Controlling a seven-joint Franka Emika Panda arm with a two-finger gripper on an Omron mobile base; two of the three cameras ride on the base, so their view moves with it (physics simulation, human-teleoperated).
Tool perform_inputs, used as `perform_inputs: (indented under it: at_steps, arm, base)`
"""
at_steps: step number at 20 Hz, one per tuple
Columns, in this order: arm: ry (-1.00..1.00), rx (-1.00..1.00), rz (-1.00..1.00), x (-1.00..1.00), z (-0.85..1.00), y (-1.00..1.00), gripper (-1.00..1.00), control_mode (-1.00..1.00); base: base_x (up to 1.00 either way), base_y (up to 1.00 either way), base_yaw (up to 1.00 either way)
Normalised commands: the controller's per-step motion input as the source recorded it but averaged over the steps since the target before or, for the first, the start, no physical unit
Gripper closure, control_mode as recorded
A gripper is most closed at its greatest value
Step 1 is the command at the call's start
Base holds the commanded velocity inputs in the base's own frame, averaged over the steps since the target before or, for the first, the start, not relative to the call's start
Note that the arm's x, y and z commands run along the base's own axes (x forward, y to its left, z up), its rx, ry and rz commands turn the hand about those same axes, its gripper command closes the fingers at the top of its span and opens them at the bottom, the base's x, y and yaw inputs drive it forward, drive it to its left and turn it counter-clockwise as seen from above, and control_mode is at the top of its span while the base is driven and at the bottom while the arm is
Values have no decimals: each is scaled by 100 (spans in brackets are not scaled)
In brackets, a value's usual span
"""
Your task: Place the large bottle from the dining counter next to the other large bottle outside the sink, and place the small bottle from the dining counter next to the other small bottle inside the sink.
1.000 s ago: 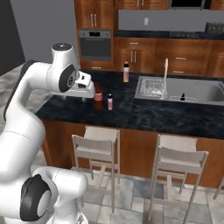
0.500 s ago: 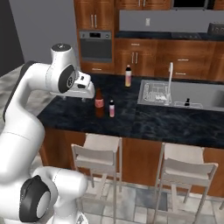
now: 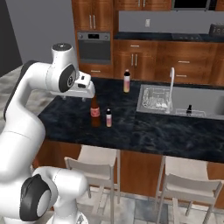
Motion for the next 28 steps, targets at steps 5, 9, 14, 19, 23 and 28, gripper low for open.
perform_inputs:
  at_steps: [5,9,14,19,23,28]
  arm:
    - [0,0,0,0,0,0,-100,100]
    - [0,0,0,0,0,0,-100,100]
    - [0,0,0,0,0,0,-100,100]
    - [0,0,0,0,0,0,-100,100]
    - [0,0,0,3,-3,1,-100,-100]
    - [0,0,0,13,-25,3,-100,-100]
  base:
    - [31,15,0]
    - [22,8,0]
    - [23,4,0]
    - [23,1,0]
    - [13,3,0]
    - [0,0,0]
